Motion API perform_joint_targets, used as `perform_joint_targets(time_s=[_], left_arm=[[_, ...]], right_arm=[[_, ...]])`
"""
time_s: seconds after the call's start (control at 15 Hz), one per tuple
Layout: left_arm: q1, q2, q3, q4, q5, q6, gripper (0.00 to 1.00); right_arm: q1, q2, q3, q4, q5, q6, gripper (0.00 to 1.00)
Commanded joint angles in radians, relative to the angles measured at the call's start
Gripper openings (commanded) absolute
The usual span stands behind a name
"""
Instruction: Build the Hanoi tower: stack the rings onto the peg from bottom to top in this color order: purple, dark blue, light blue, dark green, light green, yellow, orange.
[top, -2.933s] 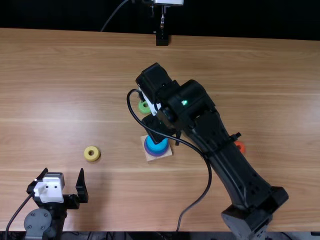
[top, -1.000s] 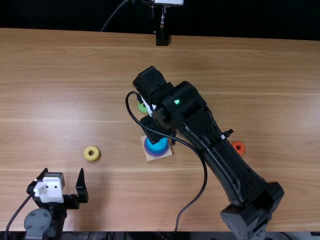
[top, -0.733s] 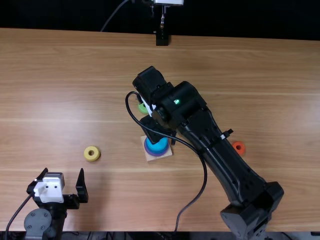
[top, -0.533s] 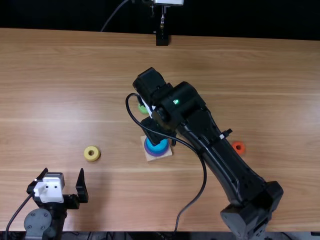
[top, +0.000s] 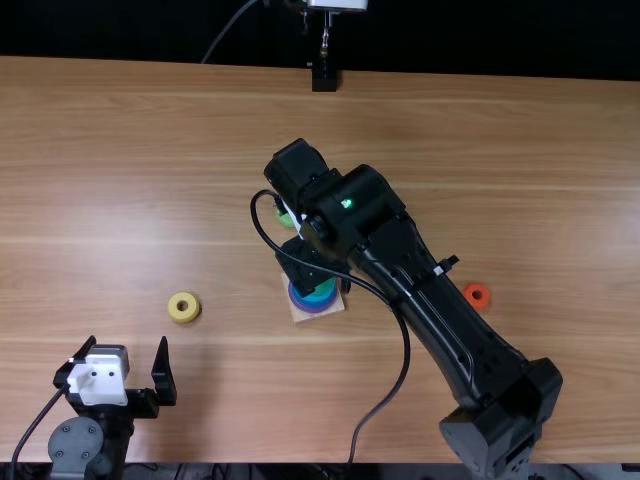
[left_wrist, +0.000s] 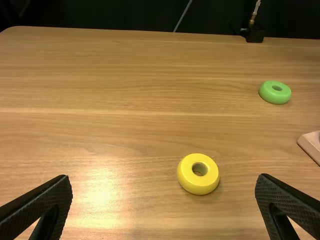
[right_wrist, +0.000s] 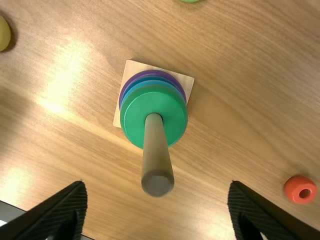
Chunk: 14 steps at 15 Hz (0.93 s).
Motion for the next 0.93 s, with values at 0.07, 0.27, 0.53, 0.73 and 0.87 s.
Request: perform_joint_targets(time_s=[0.07, 0.27, 0.53, 0.73, 0.87], left_arm=[[0.004, -0.012, -0.110, -0.078, 0.007, 0.004, 1.00], [0.004, -0.012, -0.110, -0.078, 0.007, 0.004, 1.00], [0.004, -0.012, -0.110, -0.078, 0.007, 0.004, 1.00], [0.004, -0.012, -0.110, -0.078, 0.007, 0.004, 1.00], [0.004, -0.012, -0.110, -0.078, 0.007, 0.004, 1.00]], right_arm=[[-0.006, 0.014, 0.013, 0.014, 0.023, 0.008, 1.00], [-0.009, 0.019, 0.072, 0.029, 0.023, 0.008, 1.00], [-0.011, 0.059, 0.109, 0.104, 0.023, 0.008, 1.00], [-0.019, 0.141, 0.112, 0.165, 0.025, 0.006, 1.00], [-0.046, 0.209, 0.141, 0.200, 0.023, 0.006, 1.00]])
